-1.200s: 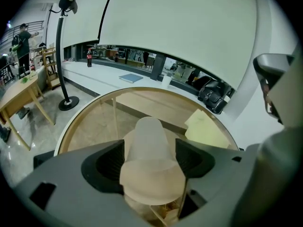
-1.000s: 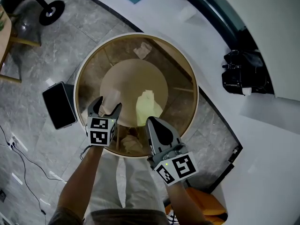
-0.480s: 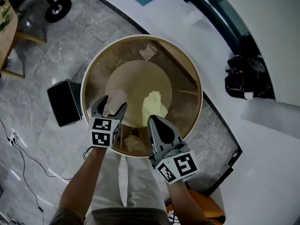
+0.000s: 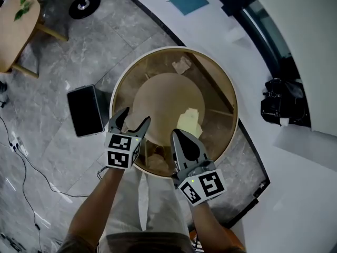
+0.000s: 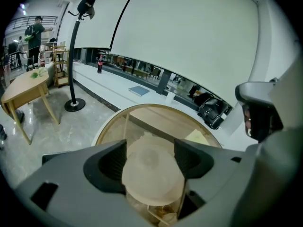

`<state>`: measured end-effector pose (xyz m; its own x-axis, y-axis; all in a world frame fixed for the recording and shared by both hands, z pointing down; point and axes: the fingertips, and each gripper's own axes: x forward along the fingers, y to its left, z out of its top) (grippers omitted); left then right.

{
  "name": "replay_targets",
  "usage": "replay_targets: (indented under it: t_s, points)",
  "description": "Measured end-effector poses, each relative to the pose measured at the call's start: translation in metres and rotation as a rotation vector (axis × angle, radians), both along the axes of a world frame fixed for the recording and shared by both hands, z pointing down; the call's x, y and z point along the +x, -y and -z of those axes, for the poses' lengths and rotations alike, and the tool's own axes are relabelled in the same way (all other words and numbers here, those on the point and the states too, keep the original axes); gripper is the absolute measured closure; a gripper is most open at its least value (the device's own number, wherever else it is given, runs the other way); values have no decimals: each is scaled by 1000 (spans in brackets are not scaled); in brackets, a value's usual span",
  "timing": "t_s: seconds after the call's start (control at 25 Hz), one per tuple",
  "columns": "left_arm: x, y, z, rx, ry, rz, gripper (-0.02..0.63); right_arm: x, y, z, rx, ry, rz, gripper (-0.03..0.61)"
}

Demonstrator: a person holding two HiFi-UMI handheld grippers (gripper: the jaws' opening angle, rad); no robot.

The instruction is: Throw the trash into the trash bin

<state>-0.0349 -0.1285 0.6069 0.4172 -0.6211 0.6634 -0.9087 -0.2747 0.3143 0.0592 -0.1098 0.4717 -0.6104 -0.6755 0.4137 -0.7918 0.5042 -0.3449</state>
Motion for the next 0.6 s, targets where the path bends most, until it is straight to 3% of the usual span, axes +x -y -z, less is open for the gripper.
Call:
replay_targets:
  t_s: [0.24,0.6]
  points:
    - [-57,-8,17,24,-7,98,285,-56,0,1,0,4,89,560]
    - [-193,-50,27,39,26,308,285,-187,-24,-4,-4,40,289,558]
